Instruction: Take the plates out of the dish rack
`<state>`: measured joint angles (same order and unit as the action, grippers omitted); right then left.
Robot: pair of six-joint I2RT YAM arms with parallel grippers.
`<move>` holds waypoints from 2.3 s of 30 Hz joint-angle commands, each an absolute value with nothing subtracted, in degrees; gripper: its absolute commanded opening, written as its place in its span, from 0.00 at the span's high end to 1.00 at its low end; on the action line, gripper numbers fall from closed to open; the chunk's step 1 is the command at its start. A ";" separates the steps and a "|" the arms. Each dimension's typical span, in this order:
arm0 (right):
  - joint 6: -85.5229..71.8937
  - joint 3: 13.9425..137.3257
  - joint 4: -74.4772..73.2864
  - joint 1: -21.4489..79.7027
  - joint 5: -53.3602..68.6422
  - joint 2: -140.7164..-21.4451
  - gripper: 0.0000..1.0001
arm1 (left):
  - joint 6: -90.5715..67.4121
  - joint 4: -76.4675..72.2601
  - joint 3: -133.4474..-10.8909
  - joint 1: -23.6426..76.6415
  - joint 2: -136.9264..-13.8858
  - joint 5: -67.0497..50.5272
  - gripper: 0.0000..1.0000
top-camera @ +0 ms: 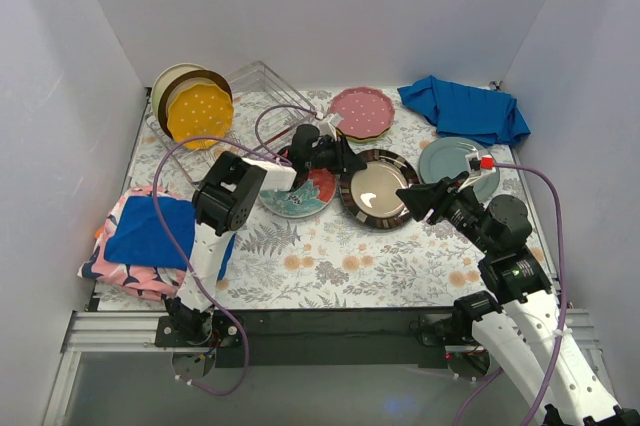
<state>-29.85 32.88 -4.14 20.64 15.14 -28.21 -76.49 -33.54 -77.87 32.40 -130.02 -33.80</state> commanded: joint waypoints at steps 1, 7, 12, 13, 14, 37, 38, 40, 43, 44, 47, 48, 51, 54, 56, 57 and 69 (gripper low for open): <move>-28.74 34.89 -3.08 20.74 14.41 -28.04 0.43 | -72.96 -30.16 -82.00 32.61 -129.11 -32.43 0.79; -28.56 34.89 -3.08 20.74 14.24 -27.86 0.43 | -68.30 -23.05 -86.39 32.61 -130.34 -29.27 0.64; -28.39 34.98 -3.16 20.65 14.24 -27.77 0.43 | -65.74 -18.55 -91.13 32.61 -132.27 -28.13 0.63; -28.39 34.89 -3.16 20.74 14.06 -27.69 0.43 | -65.39 -17.85 -91.40 32.61 -132.45 -27.43 0.63; -28.39 34.81 -3.16 20.74 14.06 -27.51 0.43 | -64.87 -17.67 -91.58 32.61 -132.63 -27.16 0.63; -26.63 32.00 -5.10 20.74 11.78 -26.81 0.42 | -54.06 -10.20 -90.10 32.61 -120.34 -14.08 0.24; -26.63 31.82 -5.18 20.74 11.60 -26.72 0.42 | -52.92 -10.37 -89.30 32.61 -117.89 -13.28 0.24; -26.37 31.47 -5.01 20.74 11.43 -26.72 0.42 | -51.42 -11.24 -86.58 32.61 -114.89 -12.05 0.23; -26.02 31.20 -5.01 20.66 11.51 -27.42 0.42 | -50.53 -14.41 -81.92 32.61 -108.30 -7.50 0.17; -25.84 31.29 -4.92 20.74 11.69 -27.68 0.42 | -51.41 -14.15 -81.57 32.61 -106.63 -6.34 0.17; -25.49 31.29 -4.75 20.74 12.92 -28.65 0.42 | -50.37 -9.42 -83.40 31.82 -102.40 -4.48 0.17; -25.31 31.20 -4.75 20.74 13.35 -29.00 0.42 | -48.36 -6.36 -84.63 31.47 -100.65 -4.05 0.17; -24.87 30.76 -4.31 20.74 13.88 -29.27 0.42 | -41.87 -1.52 -85.87 30.50 -98.44 -3.43 0.17; -25.05 29.98 -3.00 20.74 15.11 -29.35 0.42 | -39.20 8.30 -91.39 27.00 -98.44 -8.07 0.17; -25.40 29.71 -2.29 20.74 15.73 -29.44 0.42 | -38.06 12.99 -95.52 24.36 -99.05 -11.32 0.21; -25.49 29.62 -1.68 20.74 16.43 -29.53 0.42 | -37.62 16.84 -96.49 21.56 -99.05 -14.64 0.21; -26.28 27.60 2.37 20.74 19.51 -30.85 0.42 | -29.98 22.15 -99.40 6.16 -101.24 -3.96 0.26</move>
<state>-26.41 28.21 -2.22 20.64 17.72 -30.87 -36.03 19.75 -96.20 6.00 -100.01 -8.62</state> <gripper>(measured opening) 0.581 0.744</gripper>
